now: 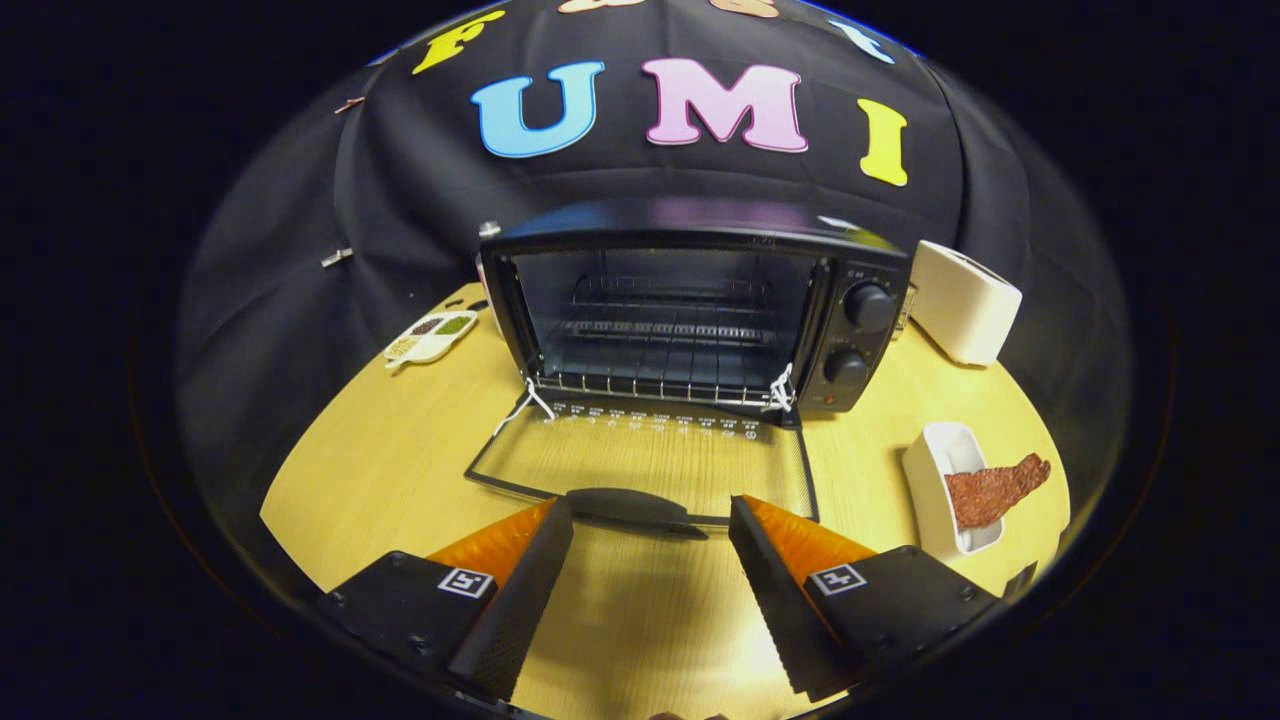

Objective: Open the toaster oven, put the food inside, and close the toaster oven door.

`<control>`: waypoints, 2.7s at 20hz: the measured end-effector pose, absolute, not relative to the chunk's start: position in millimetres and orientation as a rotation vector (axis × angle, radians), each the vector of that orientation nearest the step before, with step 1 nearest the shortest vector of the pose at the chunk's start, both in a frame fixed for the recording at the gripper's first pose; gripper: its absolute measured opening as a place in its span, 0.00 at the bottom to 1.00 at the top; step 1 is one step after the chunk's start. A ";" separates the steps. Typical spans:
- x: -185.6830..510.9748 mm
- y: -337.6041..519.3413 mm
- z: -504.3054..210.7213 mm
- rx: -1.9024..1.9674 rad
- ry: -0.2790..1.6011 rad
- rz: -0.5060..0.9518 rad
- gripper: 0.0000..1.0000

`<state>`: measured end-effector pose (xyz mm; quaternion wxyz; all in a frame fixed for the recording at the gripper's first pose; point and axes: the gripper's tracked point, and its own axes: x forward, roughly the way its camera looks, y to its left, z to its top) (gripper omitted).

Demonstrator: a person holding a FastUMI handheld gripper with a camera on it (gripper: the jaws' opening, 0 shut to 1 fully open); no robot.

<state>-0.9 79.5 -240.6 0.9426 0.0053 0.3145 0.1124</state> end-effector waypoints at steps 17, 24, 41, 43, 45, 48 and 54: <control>19.2 -48.5 -141.1 0.038 0.511 0.149 0.98; 51.1 -127.4 -127.8 0.040 0.506 0.121 0.98; 55.3 -236.1 -237.7 0.215 0.793 0.210 0.98; 50.3 -235.3 -249.2 0.250 0.830 0.235 0.97; 45.7 -234.3 -262.7 0.289 0.875 0.250 0.96; 40.8 -235.9 -277.7 0.391 0.944 0.241 0.89; 27.3 -226.0 -298.4 0.575 1.083 0.269 0.68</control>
